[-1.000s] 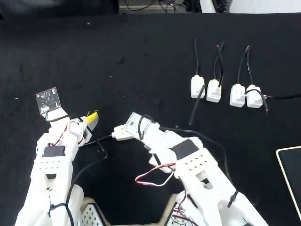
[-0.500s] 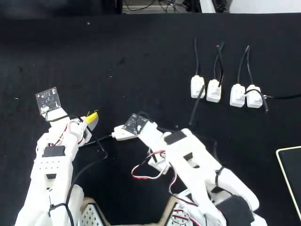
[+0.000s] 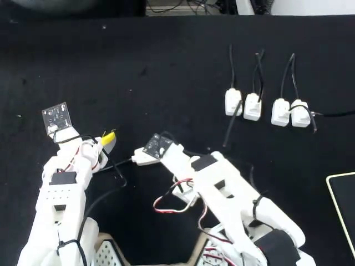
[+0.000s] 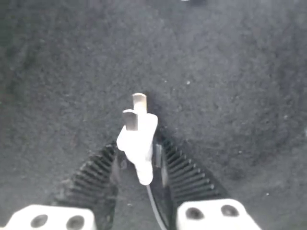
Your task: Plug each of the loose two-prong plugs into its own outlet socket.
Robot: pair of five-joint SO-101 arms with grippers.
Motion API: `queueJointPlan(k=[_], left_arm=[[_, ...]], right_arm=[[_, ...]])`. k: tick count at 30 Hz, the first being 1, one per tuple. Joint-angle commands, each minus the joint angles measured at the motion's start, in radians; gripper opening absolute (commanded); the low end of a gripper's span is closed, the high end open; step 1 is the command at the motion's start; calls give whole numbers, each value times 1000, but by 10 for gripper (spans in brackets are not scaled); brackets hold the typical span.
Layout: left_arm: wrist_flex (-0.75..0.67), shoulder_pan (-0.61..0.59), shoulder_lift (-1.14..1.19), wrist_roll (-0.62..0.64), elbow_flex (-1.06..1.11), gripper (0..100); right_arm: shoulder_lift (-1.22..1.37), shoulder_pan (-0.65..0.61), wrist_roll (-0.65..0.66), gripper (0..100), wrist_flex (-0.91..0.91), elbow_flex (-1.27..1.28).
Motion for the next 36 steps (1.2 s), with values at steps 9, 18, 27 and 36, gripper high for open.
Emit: queueJointPlan(k=[9, 18, 27, 36], left_arm=[[-14, 7, -20, 6, -16, 317], [-11, 35, -20, 8, -18, 317], [-9, 125, -20, 6, -15, 317], [-9, 220, -20, 5, -10, 317]], right_arm=[[-76, -21, 2, 10, -38, -41], [-214, -92, -180, 11, -207, -51], [-203, -169, -224, 11, -390, 24], [-295, -169, -239, 11, -485, 131]])
